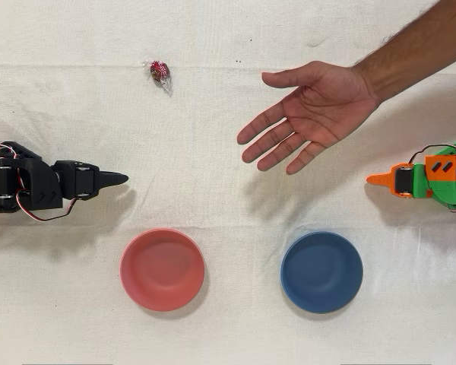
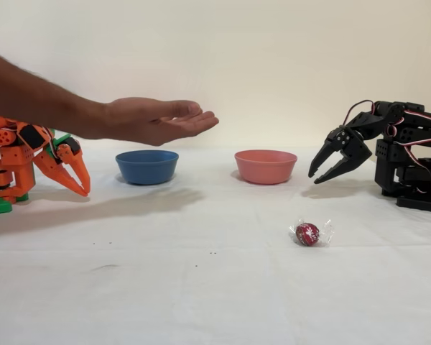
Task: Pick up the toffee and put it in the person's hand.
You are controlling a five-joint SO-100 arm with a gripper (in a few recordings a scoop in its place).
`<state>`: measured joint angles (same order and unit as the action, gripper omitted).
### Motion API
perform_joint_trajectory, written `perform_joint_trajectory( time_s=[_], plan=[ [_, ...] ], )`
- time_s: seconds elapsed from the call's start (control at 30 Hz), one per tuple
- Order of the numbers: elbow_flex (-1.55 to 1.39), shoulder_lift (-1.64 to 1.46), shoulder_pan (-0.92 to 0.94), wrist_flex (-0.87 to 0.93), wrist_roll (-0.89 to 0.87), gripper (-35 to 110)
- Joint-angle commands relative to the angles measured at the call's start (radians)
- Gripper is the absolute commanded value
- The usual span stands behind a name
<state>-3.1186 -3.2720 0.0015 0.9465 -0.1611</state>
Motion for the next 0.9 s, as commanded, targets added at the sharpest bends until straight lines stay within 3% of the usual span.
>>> perform_joint_trajectory(
  time_s=[0.0, 0.37, 0.63, 0.87],
  plan=[
    [0.061, 0.058, -0.018, -0.043, -0.037, 7],
    [0.29, 0.276, -0.046, -0.046, -0.092, 8],
    [0.574, 0.46, -0.086, 0.054, -0.123, 7],
    [0.844, 0.687, -0.133, 0.155, -0.048, 8]
  ],
)
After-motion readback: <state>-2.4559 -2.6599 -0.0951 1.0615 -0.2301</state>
